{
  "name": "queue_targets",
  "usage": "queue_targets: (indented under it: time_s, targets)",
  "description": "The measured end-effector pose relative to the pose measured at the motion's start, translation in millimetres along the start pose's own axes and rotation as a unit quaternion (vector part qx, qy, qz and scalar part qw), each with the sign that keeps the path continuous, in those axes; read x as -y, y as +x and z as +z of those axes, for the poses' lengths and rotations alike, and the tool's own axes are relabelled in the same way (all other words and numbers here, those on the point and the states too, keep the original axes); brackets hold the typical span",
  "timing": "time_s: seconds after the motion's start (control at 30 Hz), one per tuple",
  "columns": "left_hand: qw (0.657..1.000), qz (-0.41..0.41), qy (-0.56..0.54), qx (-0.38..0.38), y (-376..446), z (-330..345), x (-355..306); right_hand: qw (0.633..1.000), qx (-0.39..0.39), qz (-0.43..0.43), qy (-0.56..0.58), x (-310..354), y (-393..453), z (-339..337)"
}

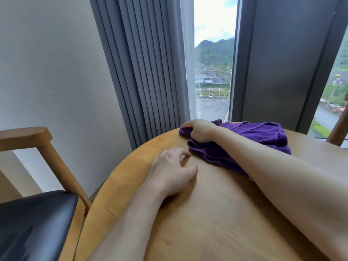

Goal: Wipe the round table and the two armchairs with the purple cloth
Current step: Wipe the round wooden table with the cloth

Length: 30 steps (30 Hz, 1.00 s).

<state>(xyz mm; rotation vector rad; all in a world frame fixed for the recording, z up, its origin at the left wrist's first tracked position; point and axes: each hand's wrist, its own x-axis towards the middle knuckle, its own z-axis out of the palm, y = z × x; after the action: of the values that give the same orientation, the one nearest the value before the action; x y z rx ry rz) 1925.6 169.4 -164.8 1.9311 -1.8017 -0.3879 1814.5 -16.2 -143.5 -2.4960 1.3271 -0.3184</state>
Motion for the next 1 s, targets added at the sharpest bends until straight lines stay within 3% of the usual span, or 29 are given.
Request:
queue_targets:
  time_s: [0.13, 0.3, 0.43, 0.7, 0.9, 1.0]
  targets:
    - [1.0, -0.002, 0.004, -0.018, -1.5, -0.5, 0.9, 0.998, 0.0, -0.062, 0.025, -20.8, -26.4, -0.4]
    - [0.999, -0.017, 0.03, -0.017, -1.7, 2.9, -3.7, 0.999, -0.052, 0.012, 0.006, -39.1, -6.1, -11.9]
    - [0.999, -0.022, 0.026, -0.023, -0.5, 2.9, -5.9, 1.0, -0.017, 0.023, -0.011, -6.9, 22.1, -1.6]
    - [0.998, -0.048, -0.02, -0.038, -0.6, -2.8, -1.3, 0.997, -0.004, -0.078, -0.011, -4.9, -13.3, 5.7]
    - [0.998, -0.063, 0.003, -0.02, -0.1, -1.6, -5.9, 0.998, -0.055, -0.019, -0.006, -17.4, -9.1, -4.0]
    - [0.998, -0.058, 0.008, -0.031, 0.3, 0.4, -8.5, 0.999, -0.033, -0.017, -0.026, 8.4, 12.8, 4.4]
